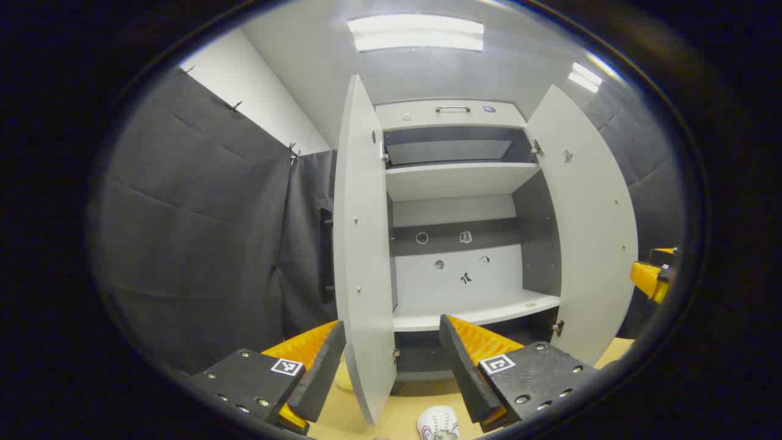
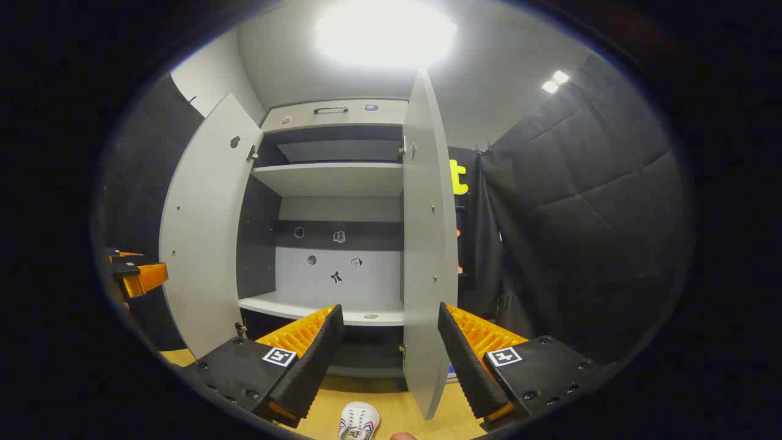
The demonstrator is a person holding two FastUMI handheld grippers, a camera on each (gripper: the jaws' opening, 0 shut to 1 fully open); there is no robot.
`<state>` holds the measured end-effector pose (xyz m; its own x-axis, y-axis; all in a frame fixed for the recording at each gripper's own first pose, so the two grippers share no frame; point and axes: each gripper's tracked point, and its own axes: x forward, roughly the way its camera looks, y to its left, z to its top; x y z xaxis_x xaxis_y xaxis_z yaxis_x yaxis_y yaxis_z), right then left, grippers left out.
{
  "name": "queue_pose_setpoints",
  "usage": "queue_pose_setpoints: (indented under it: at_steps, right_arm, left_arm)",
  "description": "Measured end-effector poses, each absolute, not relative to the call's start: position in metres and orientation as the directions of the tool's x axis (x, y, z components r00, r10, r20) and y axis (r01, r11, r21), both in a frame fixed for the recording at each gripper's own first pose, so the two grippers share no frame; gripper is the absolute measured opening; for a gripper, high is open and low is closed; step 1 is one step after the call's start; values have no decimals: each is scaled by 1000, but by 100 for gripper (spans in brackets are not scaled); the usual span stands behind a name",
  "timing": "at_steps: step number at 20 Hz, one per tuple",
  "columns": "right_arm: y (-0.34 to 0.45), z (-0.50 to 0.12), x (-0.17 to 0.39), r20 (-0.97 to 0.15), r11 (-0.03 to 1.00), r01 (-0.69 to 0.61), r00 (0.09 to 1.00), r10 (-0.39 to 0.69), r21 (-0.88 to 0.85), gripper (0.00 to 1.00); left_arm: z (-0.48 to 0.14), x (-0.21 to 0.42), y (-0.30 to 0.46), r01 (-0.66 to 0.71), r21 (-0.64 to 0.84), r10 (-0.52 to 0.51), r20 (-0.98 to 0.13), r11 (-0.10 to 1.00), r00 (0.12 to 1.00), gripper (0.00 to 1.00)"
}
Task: Grab one shoe with the right hand and put it into the shoe cabinet, grab the other shoe with the left hand and put it into the shoe cabinet; then close the right door with the right hand and the left door with the left hand.
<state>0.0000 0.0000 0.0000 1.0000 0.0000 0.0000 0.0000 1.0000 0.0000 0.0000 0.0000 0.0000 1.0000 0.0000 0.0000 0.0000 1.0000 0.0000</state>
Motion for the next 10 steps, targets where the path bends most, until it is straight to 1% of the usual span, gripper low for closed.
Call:
queue_pose_setpoints:
  at_steps: [10]
  right_arm:
    - [3,0,0,9,1000,2,1000,-2,-2,98]
  left_arm:
    - [4,1,7,-6,4,6,6,1000,1000,89]
